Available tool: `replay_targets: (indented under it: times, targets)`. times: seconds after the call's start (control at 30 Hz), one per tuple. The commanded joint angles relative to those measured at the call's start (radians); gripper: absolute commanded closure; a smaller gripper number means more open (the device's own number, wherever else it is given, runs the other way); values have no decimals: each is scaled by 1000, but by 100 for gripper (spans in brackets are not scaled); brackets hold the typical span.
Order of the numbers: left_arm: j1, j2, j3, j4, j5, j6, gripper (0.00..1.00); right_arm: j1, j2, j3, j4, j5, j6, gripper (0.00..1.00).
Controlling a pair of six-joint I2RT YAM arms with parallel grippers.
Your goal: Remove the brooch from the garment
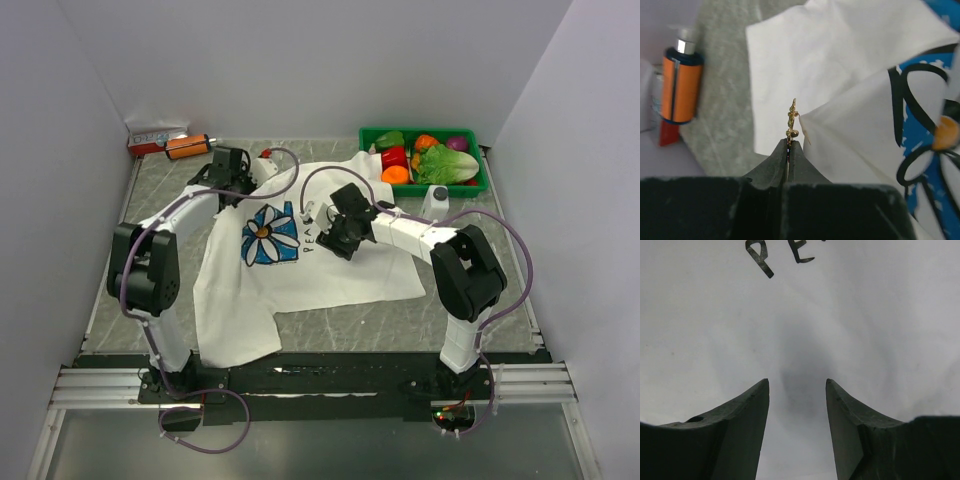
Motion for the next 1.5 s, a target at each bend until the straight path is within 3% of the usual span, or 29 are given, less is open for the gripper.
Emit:
replay_targets:
  times: [0.0, 0.13, 0.3, 0.47, 0.57, 0.67, 0.73, 0.83, 0.87, 1.03, 1.47]
  targets:
    - [0, 63, 91, 168, -155, 217, 99, -9, 2, 66, -6, 1, 0, 44]
    - [2, 106, 132, 192, -197, 272, 99, -9, 16, 90, -16, -12, 13, 44]
    - [9, 73, 105, 119, -183, 195, 99, -16, 16, 101, -21, -33, 28, 44]
    - [77, 57, 195, -165, 13, -130, 99, -25, 5, 93, -33, -81, 54, 44]
    - [100, 21, 172, -220, 70, -236, 99, -44, -19, 162, -33, -203, 155, 44]
    - [117, -16, 133, -217, 110, -311, 99, -38, -35, 200, 81, -317, 282, 41]
    - [117, -12, 145, -240, 119, -355, 99, -9, -9, 230, 218, -291, 420, 36]
    - [118, 5, 181, -271, 153, -418, 99, 56, 96, 361, 255, -239, 526, 28]
    - [118, 8, 204, -298, 159, -434, 99, 73, 152, 432, 255, -233, 539, 28]
    - [118, -19, 209, -352, 185, -513, 99, 116, 240, 484, 387, -239, 703, 26]
    - [126, -128, 131, -420, 248, -573, 99, 159, 418, 602, 454, -225, 833, 26]
